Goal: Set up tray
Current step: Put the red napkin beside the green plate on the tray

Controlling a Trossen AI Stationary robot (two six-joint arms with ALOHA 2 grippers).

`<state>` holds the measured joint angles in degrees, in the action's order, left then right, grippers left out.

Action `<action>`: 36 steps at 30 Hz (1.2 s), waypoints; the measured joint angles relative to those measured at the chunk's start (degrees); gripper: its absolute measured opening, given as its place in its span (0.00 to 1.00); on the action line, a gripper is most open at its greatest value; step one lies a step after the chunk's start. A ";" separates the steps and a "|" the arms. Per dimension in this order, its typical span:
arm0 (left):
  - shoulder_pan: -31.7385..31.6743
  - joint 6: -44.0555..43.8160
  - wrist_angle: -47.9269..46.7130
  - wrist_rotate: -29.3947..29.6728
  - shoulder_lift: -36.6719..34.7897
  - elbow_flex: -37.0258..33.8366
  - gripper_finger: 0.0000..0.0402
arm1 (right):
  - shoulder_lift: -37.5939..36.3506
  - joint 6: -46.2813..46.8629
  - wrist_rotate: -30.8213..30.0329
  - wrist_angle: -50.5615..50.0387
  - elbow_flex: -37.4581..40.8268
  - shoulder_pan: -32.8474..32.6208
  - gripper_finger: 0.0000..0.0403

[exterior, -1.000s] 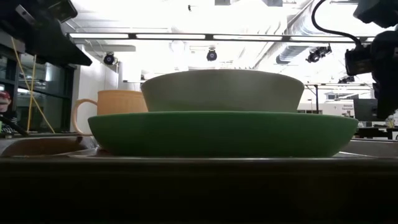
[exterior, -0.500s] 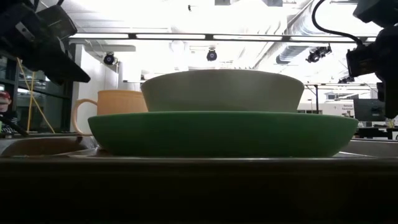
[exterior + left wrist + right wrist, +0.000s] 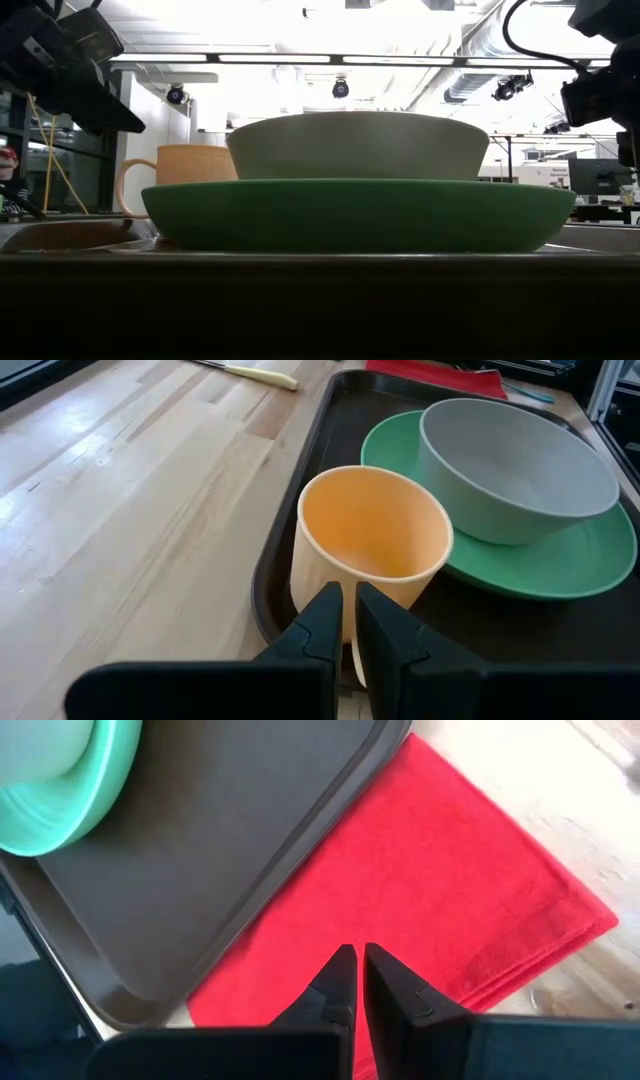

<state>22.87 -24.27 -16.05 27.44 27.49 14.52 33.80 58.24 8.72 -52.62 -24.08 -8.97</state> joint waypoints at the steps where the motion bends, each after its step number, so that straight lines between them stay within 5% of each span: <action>1: 0.00 -0.01 0.00 0.00 0.00 0.00 0.16 | 0.00 0.27 -0.06 0.00 0.00 0.00 0.00; 6: 0.00 -0.02 -0.04 0.00 0.00 0.00 0.16 | 0.10 1.01 0.40 0.04 0.00 -0.01 0.03; 17: 0.00 -0.04 -0.55 -0.02 0.02 0.00 0.16 | 4.25 2.86 1.40 0.10 0.00 0.00 0.29; 36: 0.00 -0.43 -0.87 -0.09 0.02 0.00 0.16 | 13.88 1.97 8.16 -0.39 0.02 -0.01 0.30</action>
<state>22.87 -24.70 -16.93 27.35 27.51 14.52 47.68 60.21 16.88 -53.01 -24.05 -8.99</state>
